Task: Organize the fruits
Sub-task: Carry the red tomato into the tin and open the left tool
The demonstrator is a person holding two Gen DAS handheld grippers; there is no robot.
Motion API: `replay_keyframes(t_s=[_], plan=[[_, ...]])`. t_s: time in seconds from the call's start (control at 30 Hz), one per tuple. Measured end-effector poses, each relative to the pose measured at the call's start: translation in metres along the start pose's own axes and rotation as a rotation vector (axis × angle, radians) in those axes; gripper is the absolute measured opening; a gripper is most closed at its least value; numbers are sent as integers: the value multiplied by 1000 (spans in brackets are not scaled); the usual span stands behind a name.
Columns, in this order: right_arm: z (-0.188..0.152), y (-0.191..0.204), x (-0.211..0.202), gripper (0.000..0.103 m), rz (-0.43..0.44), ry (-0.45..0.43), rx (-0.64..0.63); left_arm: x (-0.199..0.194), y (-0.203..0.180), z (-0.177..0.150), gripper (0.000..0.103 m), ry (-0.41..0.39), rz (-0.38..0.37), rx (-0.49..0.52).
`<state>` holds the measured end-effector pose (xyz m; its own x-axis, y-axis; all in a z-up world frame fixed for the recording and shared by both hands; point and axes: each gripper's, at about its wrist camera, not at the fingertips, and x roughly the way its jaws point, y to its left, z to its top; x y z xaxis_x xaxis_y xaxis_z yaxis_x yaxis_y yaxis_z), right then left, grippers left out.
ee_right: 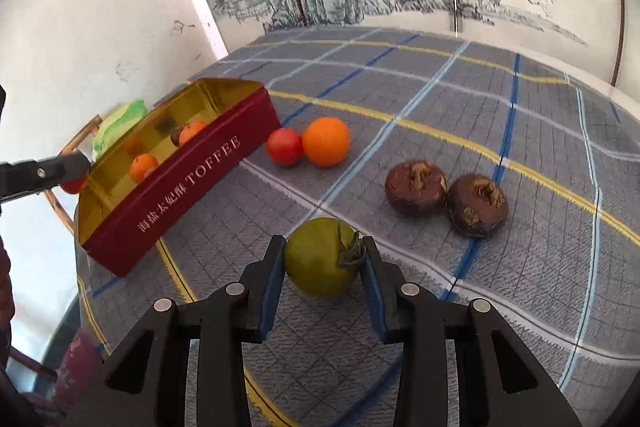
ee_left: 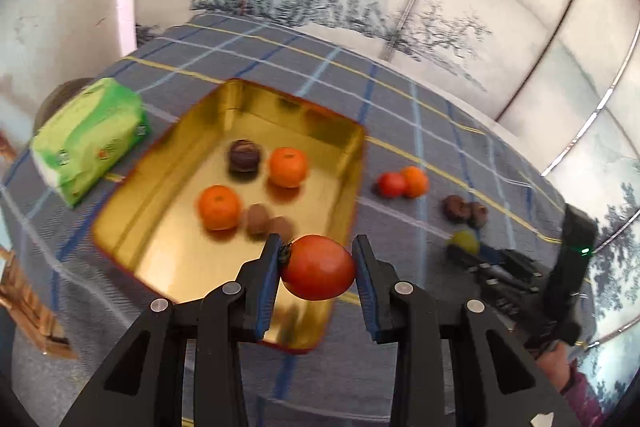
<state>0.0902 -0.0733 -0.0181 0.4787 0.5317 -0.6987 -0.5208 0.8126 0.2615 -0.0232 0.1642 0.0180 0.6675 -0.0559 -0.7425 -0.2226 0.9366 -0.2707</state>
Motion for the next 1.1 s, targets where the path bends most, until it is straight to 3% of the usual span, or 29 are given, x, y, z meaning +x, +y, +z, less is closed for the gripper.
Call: replay_keyframes(t_s=[0.2,1.1], plan=[[-1,-3,2,38,4,6,15,2,22,-2,31,-3,54,9],[-2,-4,9,38,-11,36,24,23,31,-5,32,13,89,25]])
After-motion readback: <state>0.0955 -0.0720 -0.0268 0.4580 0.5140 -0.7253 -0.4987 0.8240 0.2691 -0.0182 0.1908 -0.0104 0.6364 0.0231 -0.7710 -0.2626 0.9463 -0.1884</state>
